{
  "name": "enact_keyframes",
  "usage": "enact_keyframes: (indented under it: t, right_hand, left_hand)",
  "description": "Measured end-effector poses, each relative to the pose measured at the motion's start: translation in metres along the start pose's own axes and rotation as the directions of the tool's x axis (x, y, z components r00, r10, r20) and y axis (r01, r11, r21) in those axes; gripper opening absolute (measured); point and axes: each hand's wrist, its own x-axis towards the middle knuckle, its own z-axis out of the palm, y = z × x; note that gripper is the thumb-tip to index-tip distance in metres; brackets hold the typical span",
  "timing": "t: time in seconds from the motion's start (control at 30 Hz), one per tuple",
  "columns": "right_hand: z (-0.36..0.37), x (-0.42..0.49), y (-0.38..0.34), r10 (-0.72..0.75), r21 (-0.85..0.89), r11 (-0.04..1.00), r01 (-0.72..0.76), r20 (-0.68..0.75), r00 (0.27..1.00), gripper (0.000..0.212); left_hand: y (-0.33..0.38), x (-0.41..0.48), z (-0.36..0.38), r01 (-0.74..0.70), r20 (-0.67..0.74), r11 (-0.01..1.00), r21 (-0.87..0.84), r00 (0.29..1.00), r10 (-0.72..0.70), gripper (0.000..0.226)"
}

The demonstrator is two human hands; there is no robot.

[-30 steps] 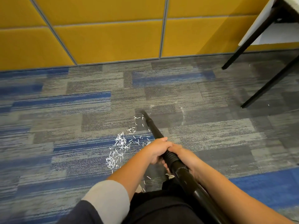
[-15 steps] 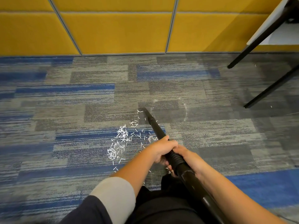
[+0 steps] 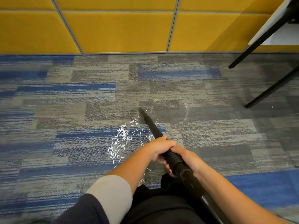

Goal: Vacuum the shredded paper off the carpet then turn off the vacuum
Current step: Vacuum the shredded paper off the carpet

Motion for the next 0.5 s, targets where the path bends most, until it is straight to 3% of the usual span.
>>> enact_keyframes:
  t: [0.2, 0.27, 0.33, 0.4, 0.5]
  right_hand:
    - [-0.010, -0.008, -0.003, 0.017, -0.082, 0.996, -0.018, -0.013, 1.000, 0.027]
    - [-0.015, -0.007, -0.011, -0.034, -0.398, 0.917, 0.021, -0.025, 0.999, 0.022]
    - [-0.019, -0.005, -0.025, -0.063, -0.658, 0.751, 0.047, -0.001, 0.998, 0.021]
    - [-0.019, 0.002, -0.035, -0.046, -0.634, 0.771, 0.067, 0.050, 0.998, 0.032]
    - [-0.004, 0.016, -0.032, -0.054, -0.286, 0.955, 0.084, 0.111, 0.992, 0.038]
  left_hand:
    - [0.010, -0.004, 0.011, -0.005, 0.033, 1.000, 0.009, 0.999, 0.005, 0.075]
    - [0.008, -0.006, 0.008, 0.000, 0.035, 0.999, -0.035, 0.999, 0.002, 0.075]
    - [0.007, -0.011, 0.006, -0.004, 0.025, 0.997, -0.078, 1.000, 0.006, 0.071]
    - [0.005, -0.013, 0.005, -0.010, 0.012, 0.992, -0.128, 1.000, 0.011, 0.060]
    - [0.002, -0.018, 0.004, -0.009, -0.029, 0.978, -0.209, 1.000, 0.003, 0.034]
